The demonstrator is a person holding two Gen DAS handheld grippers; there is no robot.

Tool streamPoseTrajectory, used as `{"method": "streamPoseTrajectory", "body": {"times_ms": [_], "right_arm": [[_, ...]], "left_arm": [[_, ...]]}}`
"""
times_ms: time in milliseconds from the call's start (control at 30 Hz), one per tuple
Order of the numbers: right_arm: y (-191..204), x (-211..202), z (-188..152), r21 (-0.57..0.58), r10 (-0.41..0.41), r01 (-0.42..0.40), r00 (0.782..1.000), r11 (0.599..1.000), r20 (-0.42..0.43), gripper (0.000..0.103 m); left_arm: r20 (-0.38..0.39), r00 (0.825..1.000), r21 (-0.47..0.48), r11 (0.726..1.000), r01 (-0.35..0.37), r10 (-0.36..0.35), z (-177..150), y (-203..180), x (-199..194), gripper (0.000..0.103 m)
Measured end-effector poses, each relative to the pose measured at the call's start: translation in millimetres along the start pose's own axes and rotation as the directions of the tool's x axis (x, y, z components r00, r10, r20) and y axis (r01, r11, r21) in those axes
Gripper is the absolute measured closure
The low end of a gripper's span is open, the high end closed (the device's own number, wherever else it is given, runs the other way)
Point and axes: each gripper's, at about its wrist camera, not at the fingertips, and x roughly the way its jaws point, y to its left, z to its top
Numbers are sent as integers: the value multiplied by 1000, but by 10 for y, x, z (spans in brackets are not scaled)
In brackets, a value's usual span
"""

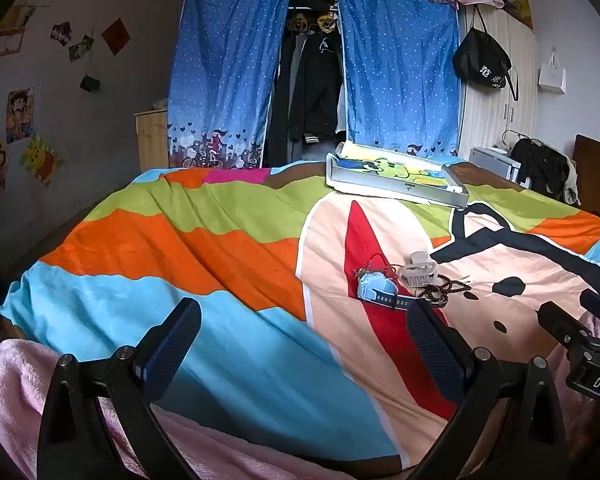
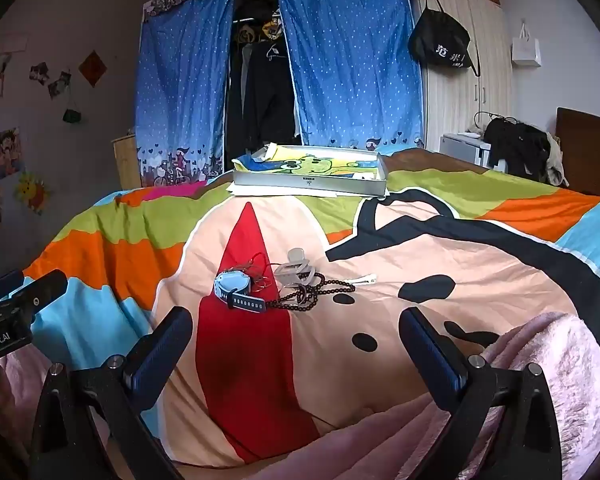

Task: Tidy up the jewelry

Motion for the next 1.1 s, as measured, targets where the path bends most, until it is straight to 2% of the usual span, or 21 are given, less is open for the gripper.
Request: {"method": "streamPoseTrajectory", "body": {"times_ms": [1100], "right_arm": [[2, 6, -26, 2, 2, -2, 1000, 1000, -10, 0]], "left_arm": [[-1, 1000, 4, 1000, 4, -4, -34, 3, 12, 2]]}}
